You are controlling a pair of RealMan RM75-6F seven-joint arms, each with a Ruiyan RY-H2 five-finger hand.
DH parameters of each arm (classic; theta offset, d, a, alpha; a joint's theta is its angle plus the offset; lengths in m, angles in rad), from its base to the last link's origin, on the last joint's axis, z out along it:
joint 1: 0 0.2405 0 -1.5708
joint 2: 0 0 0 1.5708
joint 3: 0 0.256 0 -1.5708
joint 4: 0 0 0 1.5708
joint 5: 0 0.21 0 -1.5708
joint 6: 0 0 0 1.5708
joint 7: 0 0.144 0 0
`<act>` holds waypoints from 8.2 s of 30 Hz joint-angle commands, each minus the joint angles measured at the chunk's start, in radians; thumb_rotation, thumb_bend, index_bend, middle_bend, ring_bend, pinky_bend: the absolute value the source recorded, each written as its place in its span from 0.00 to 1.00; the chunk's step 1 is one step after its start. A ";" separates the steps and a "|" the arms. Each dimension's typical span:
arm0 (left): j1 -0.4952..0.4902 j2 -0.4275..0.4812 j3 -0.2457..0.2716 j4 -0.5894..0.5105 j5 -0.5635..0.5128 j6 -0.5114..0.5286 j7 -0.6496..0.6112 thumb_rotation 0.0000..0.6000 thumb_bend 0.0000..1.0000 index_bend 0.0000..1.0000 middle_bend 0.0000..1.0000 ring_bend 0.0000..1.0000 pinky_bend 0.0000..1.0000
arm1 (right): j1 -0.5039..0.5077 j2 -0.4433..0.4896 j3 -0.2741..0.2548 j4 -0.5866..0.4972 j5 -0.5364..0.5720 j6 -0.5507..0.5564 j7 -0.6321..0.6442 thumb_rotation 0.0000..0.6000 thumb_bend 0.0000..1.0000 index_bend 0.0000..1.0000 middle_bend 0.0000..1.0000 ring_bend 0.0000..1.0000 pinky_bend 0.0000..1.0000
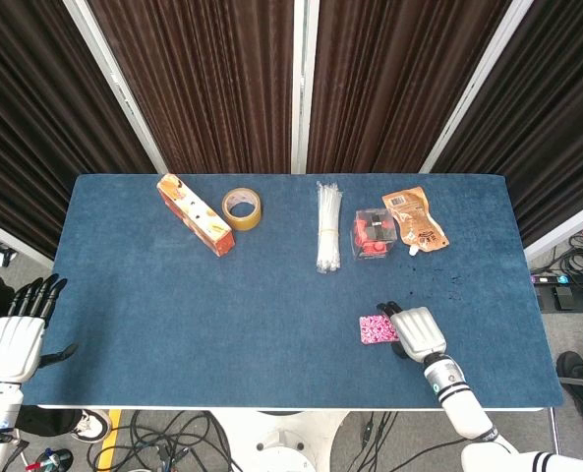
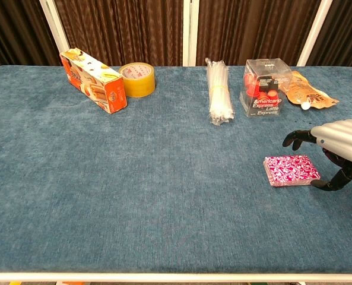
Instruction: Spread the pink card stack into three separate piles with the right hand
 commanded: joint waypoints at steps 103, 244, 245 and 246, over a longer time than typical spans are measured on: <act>0.012 0.014 -0.013 0.025 -0.024 0.005 -0.059 1.00 0.00 0.04 0.03 0.00 0.10 | 0.213 -0.195 0.097 0.045 0.162 -0.002 -0.136 1.00 0.33 0.43 0.45 0.79 0.85; 0.012 0.019 -0.011 0.042 -0.035 -0.019 -0.076 1.00 0.00 0.04 0.03 0.00 0.10 | 0.156 -0.042 0.002 0.013 0.230 0.063 -0.033 1.00 0.24 0.47 0.46 0.81 0.86; 0.012 0.020 -0.010 0.042 -0.035 -0.021 -0.077 1.00 0.00 0.04 0.03 0.00 0.10 | 0.160 -0.036 0.010 0.022 0.239 0.055 -0.030 1.00 0.24 0.47 0.46 0.81 0.86; 0.012 0.021 -0.008 0.041 -0.034 -0.023 -0.079 1.00 0.00 0.04 0.03 0.00 0.10 | 0.162 -0.031 0.015 0.030 0.245 0.048 -0.026 1.00 0.24 0.47 0.46 0.81 0.86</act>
